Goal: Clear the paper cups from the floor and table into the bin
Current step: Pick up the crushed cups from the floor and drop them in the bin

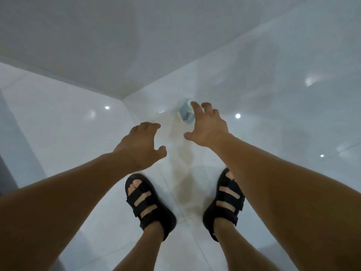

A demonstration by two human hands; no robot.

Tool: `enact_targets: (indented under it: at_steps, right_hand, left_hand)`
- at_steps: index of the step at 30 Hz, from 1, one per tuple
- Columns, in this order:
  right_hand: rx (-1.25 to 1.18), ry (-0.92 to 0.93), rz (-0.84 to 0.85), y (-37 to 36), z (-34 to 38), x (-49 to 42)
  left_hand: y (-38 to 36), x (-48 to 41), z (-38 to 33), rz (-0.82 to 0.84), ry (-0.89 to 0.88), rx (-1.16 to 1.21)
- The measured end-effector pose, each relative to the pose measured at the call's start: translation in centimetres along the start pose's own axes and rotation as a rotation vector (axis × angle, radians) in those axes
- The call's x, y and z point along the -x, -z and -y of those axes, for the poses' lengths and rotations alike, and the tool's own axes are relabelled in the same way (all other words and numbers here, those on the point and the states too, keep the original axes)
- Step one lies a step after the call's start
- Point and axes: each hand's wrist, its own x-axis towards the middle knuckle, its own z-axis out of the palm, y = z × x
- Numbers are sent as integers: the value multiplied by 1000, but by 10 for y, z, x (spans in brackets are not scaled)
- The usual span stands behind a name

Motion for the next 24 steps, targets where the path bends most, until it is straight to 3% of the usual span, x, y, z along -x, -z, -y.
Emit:
enact_targets:
  at_steps: [5, 11, 15, 18, 24]
  right_hand:
    - [-9, 28, -58, -56, -16, -73]
    - [3, 75, -130, -77, -21, -99]
    - [-101, 86, -133, -78, -16, -57]
    - [-221, 216, -170, -61, -1, -6]
    - [-473, 407, -230, 28, 30, 100]
  left_hand:
    - [-41, -67, 39, -27, -17, -8]
    - [-64, -84, 48, 6, -48, 38]
    - [-50, -72, 34, 5, -12, 131]
    - [-28, -49, 12, 18, 13, 274]
    - [44, 37, -32, 24, 43, 636]
